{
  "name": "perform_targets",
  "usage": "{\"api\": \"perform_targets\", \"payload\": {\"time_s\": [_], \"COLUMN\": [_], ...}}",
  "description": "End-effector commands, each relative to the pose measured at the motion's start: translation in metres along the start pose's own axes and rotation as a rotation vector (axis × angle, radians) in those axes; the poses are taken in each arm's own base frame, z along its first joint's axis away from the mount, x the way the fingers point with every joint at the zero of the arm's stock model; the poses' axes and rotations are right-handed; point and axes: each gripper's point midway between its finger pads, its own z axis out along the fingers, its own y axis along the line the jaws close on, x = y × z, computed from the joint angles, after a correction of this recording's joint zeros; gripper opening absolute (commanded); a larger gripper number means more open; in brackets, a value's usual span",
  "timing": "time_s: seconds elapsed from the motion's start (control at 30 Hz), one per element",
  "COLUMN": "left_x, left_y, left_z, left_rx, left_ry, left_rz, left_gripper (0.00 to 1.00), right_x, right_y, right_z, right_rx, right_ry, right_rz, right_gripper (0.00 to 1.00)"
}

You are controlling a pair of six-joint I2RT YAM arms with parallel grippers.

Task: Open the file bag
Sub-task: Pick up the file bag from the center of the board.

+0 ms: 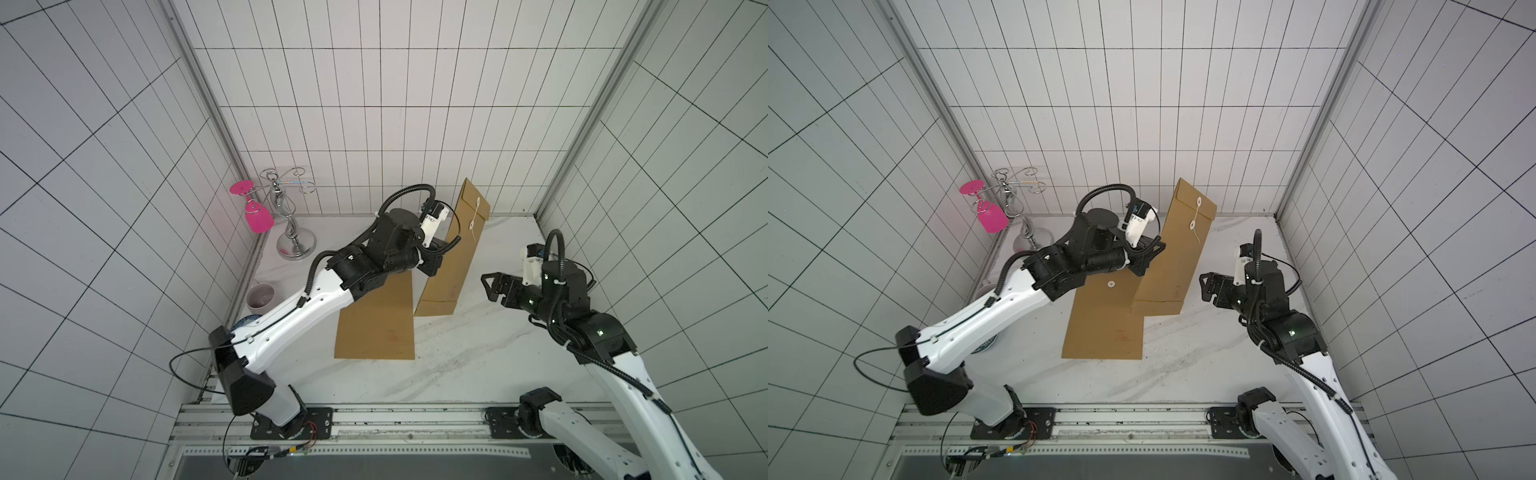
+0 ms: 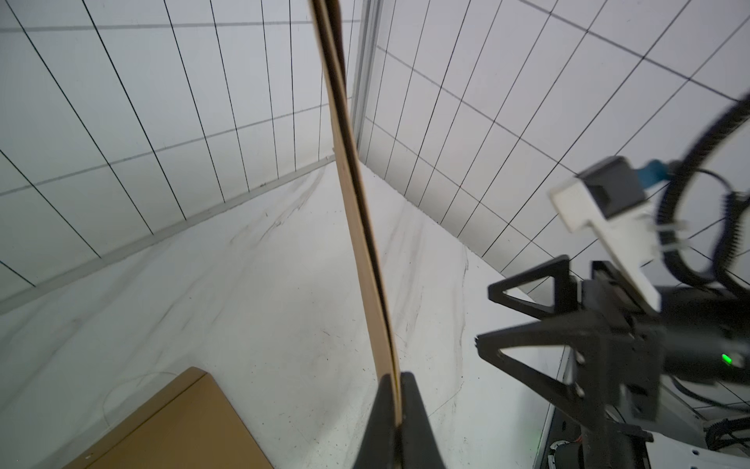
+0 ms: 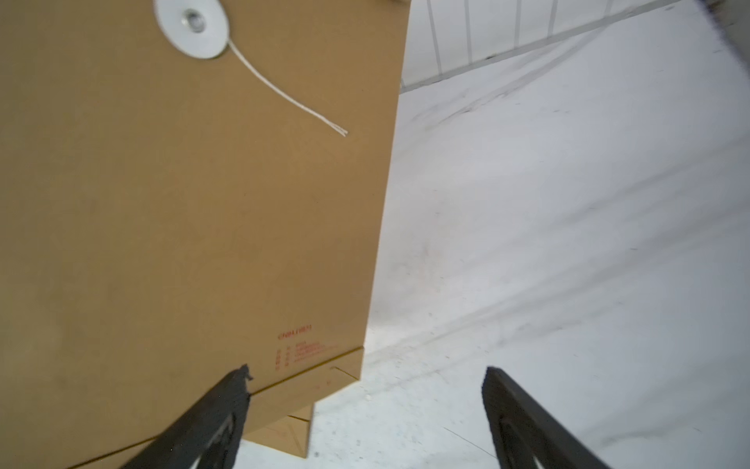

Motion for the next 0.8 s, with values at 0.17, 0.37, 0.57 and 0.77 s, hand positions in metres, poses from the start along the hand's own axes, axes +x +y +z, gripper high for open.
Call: {"api": "perform_targets", "payload": {"time_s": [0.17, 0.37, 0.57, 0.77], "left_x": [-0.037, -0.039, -0.045, -0.049], "left_y": [0.012, -0.014, -0.036, -0.036], "left_z": [-0.093, -0.144, -0.171, -0.171], "left_rx": [0.302, 0.540, 0.637, 0.672], "left_ry": [-0.254, -0.356, -0.412, -0.427], "left_rz": [-0.113, -0.135, -0.085, -0.109], "left_gripper": [0.00, 0.00, 0.00, 0.00], "right_x": [-0.059, -0.073, -0.078, -0.074], "right_y": [0.095, 0.113, 0.114, 0.141], "right_z": [-0.027, -0.032, -0.029, -0.050], "right_rx": [-0.772, -0.955, -0.947, -1.043], "right_ry": [-0.060, -0.042, -0.043, -0.024], "right_rz": [0.089, 0.105, 0.093, 0.018], "right_gripper": [0.91, 0.90, 0.90, 0.83]}}
